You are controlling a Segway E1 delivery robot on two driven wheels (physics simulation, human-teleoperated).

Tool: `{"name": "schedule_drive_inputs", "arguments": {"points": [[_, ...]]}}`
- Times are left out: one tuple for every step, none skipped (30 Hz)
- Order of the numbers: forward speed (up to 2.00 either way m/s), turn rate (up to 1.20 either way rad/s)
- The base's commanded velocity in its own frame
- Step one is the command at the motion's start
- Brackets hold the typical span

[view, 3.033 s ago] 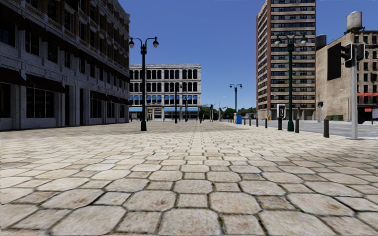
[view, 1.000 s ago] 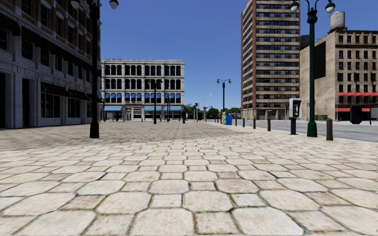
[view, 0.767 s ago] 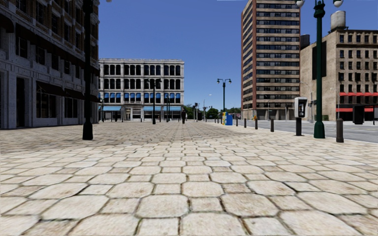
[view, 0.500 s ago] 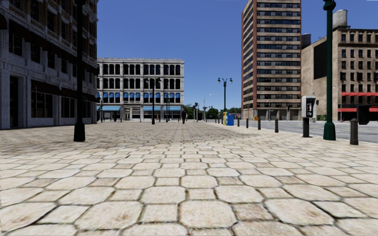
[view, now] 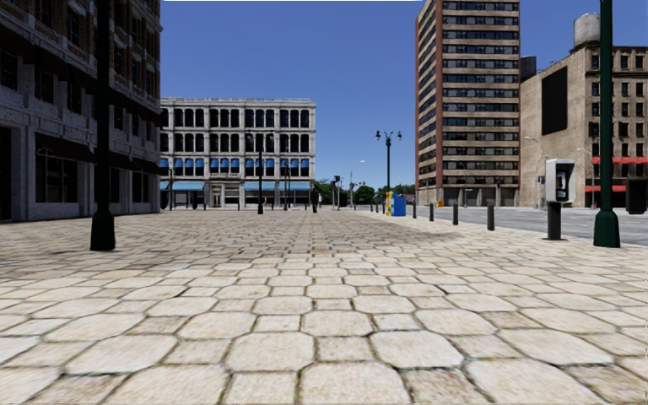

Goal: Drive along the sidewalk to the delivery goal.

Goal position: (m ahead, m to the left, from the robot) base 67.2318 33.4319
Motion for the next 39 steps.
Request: {"name": "schedule_drive_inputs", "arguments": {"points": [[2.0, 0.0], [2.0, 0.0], [2.0, 0.0], [2.0, 0.0], [2.0, 0.0], [2.0, 0.0], [2.0, 0.0], [2.0, 0.0], [2.0, 0.0], [2.0, 0.0], [2.0, 0.0], [2.0, 0.0], [2.0, 0.0], [2.0, 0.0], [2.0, 0.0], [2.0, 0.0], [2.0, 0.0], [2.0, 0.0], [2.0, 0.0], [2.0, 0.0], [2.0, 0.0], [2.0, 0.0], [2.0, 0.0], [2.0, 0.0], [2.0, 0.0], [2.0, 0.0], [2.0, 0.0], [2.0, 0.0], [2.0, 0.0], [2.0, 0.0], [2.0, 0.0], [2.0, 0.0], [2.0, 0.0], [2.0, 0.0], [2.0, 0.0], [2.0, 0.0], [2.0, 0.0], [2.0, 0.0], [2.0, 0.0]]}}
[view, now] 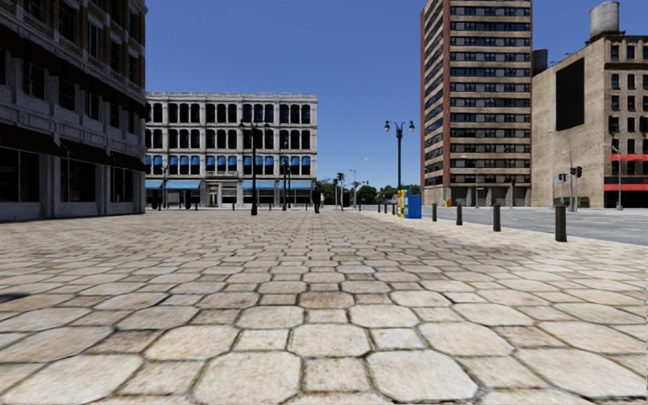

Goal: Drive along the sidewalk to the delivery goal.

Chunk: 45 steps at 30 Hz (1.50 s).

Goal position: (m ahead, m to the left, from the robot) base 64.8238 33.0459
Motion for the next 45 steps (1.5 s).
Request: {"name": "schedule_drive_inputs", "arguments": {"points": [[2.0, 0.0], [2.0, 0.0], [2.0, 0.0], [2.0, 0.0], [2.0, 0.0], [2.0, 0.0], [2.0, 0.0], [2.0, 0.0], [2.0, 0.0], [2.0, 0.0], [2.0, 0.0], [2.0, 0.0], [2.0, 0.0], [2.0, 0.0], [2.0, 0.0], [2.0, 0.0], [2.0, 0.0], [2.0, 0.0], [2.0, 0.0], [2.0, 0.0], [2.0, 0.0], [2.0, 0.0], [2.0, 0.0], [2.0, 0.0], [2.0, 0.0], [2.0, 0.0], [2.0, 0.0], [2.0, 0.0], [2.0, 0.0], [2.0, 0.0], [2.0, 0.0], [2.0, 0.0], [2.0, 0.0], [2.0, 0.0], [2.0, 0.0], [2.0, 0.0], [2.0, 0.0], [2.0, 0.0], [2.0, 0.0], [2.0, 0.0], [2.0, 0.0], [2.0, 0.0], [2.0, 0.0], [2.0, 0.0], [2.0, 0.0]]}}
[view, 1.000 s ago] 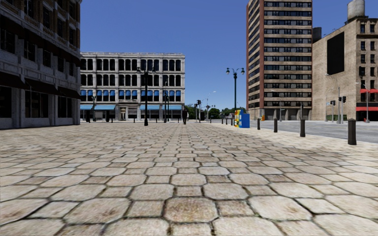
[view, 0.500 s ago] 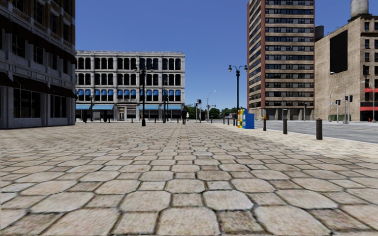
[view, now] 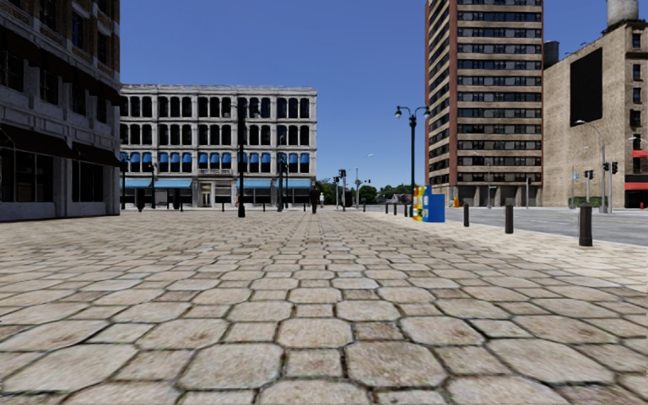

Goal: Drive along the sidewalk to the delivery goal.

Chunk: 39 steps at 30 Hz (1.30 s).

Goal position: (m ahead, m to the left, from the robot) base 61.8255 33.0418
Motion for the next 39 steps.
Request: {"name": "schedule_drive_inputs", "arguments": {"points": [[2.0, 0.0], [2.0, 0.0], [2.0, 0.0], [2.0, 0.0], [2.0, 0.0], [2.0, 0.0], [2.0, 0.0], [2.0, 0.0], [2.0, 0.0], [2.0, 0.0], [2.0, 0.0], [2.0, 0.0], [2.0, 0.0], [2.0, 0.0], [2.0, 0.0], [2.0, 0.0], [2.0, 0.0], [2.0, 0.0], [2.0, 0.0], [2.0, 0.0], [2.0, 0.0], [2.0, 0.0], [2.0, 0.0], [2.0, 0.0], [2.0, 0.0], [2.0, 0.0], [2.0, 0.0], [2.0, 0.0], [2.0, 0.0], [2.0, 0.0], [2.0, 0.0], [2.0, 0.0], [2.0, 0.0], [2.0, 0.0], [2.0, 0.0], [2.0, 0.0], [2.0, 0.0], [2.0, 0.0], [2.0, 0.0]]}}
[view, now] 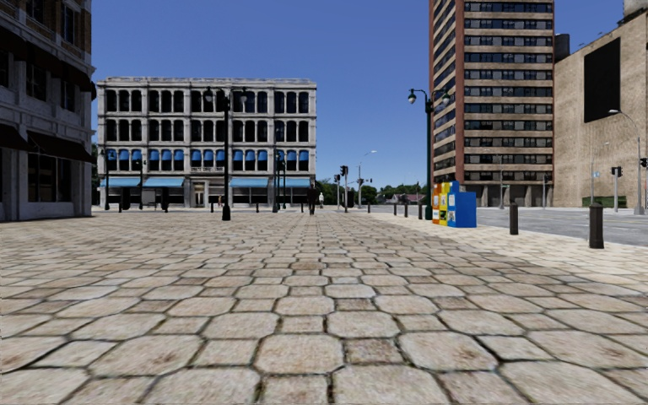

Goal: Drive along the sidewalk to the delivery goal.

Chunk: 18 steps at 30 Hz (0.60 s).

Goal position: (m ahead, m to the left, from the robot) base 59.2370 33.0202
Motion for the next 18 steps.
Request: {"name": "schedule_drive_inputs", "arguments": {"points": [[2.0, 0.0], [2.0, 0.0], [2.0, 0.0], [2.0, 0.0], [2.0, 0.0], [2.0, 0.0], [2.0, 0.0], [2.0, 0.0], [2.0, 0.0], [2.0, 0.0], [2.0, 0.0], [2.0, 0.0], [2.0, 0.0], [2.0, 0.0], [2.0, 0.0], [2.0, 0.0], [2.0, 0.0], [2.0, 0.0]]}}
